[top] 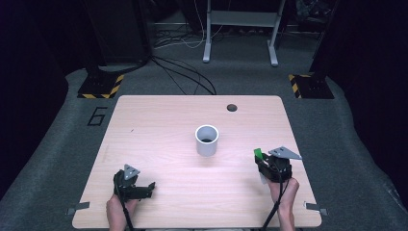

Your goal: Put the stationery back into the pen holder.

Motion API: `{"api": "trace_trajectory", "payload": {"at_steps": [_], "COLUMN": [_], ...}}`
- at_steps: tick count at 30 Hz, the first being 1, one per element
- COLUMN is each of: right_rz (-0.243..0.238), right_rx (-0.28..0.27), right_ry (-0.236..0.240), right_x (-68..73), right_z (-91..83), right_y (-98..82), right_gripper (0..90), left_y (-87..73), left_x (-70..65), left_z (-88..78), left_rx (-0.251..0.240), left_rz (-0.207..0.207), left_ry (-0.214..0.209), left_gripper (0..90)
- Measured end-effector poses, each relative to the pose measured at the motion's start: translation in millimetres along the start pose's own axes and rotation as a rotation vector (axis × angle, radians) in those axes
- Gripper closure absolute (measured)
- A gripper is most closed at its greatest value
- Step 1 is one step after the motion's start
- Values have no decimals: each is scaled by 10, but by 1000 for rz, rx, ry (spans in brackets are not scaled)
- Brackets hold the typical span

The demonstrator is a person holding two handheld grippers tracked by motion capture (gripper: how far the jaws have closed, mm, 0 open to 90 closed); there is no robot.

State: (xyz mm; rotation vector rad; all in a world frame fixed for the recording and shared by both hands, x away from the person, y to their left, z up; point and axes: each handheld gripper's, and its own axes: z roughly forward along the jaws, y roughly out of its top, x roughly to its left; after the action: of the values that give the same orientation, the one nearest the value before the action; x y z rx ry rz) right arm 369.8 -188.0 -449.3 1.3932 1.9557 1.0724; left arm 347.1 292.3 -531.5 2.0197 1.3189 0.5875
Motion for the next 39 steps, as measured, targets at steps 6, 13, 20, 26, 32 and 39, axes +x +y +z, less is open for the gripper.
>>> {"api": "trace_trajectory", "payload": {"at_steps": [6, 13, 20, 26, 32, 39], "right_rz": [-16, -17, -29, -28, -41, -35], "right_rx": [-46, -118, -165, -196, -243, -291], "right_ry": [-5, -12, -1, 2, -6, -2], "right_x": [43, 99, 161, 210, 259, 298], "right_z": [0, -28, -20, 5, 0, 20], "right_y": [68, 165, 259, 319, 408, 485], "right_gripper": [670, 670, 670, 669, 670, 670], "left_y": [-1, -1, -1, -2, 4, -1], "left_x": [0, 0, 0, -3, 4, -7], "left_z": [2, 2, 2, 4, -10, -3], "left_rx": [-4, -3, -3, -6, 12, 1], "left_rz": [-1, -1, -1, -3, 3, -7], "left_ry": [-1, -1, 0, 0, -7, -4], "left_gripper": [7, 8, 7, 7, 7, 8]}}
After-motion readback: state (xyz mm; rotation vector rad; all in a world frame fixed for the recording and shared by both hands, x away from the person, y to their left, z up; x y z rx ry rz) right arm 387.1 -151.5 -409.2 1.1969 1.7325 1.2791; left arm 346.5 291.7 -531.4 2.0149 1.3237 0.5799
